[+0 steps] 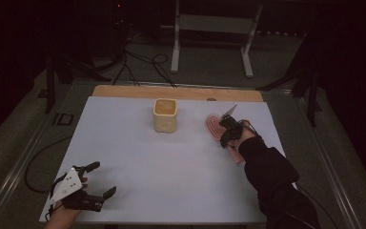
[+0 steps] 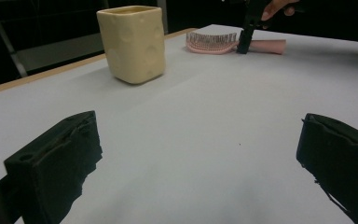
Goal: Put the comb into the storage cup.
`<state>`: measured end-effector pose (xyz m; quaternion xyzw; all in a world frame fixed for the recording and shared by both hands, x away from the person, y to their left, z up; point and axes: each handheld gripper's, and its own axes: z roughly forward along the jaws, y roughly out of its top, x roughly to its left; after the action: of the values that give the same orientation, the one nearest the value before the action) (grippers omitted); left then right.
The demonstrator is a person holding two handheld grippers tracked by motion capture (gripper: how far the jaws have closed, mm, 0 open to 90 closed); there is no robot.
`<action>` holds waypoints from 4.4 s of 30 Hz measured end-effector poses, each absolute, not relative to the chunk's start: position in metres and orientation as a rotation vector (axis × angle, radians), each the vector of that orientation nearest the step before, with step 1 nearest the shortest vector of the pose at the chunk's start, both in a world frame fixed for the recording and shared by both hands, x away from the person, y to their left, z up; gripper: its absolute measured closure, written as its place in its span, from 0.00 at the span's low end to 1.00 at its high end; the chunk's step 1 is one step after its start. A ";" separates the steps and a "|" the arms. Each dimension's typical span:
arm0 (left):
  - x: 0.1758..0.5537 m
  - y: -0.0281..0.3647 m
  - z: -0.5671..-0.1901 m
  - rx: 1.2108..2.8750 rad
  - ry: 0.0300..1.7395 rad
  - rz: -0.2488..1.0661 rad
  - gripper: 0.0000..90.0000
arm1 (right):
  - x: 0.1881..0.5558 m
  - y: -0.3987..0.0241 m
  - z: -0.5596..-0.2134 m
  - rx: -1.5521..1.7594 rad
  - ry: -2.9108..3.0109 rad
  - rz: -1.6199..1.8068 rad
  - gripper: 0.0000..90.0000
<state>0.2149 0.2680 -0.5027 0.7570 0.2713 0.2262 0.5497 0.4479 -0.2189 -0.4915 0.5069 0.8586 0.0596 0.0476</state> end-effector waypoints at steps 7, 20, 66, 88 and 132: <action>0.215 0.268 -0.503 1.794 0.640 0.537 0.00 | 0.453 -0.217 -0.492 1.578 2.621 0.152 0.71; 0.215 0.267 -0.503 1.805 0.638 0.539 0.00 | 0.451 -0.218 -0.492 1.585 2.602 0.174 0.77; 0.216 0.267 -0.505 1.794 0.654 0.529 0.00 | 0.416 -0.243 -0.444 1.366 2.347 0.923 0.78; 0.216 0.268 -0.505 1.795 0.654 0.529 0.00 | 0.409 -0.222 -0.412 1.188 2.286 1.090 0.78; 0.216 0.267 -0.505 1.793 0.649 0.530 0.00 | 0.406 -0.167 -0.357 0.962 2.162 1.315 0.78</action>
<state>0.2163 0.2674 -0.5047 0.7572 0.2739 0.2239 0.5491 0.4061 -0.1673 -0.3566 0.3471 0.7799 0.4742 0.2154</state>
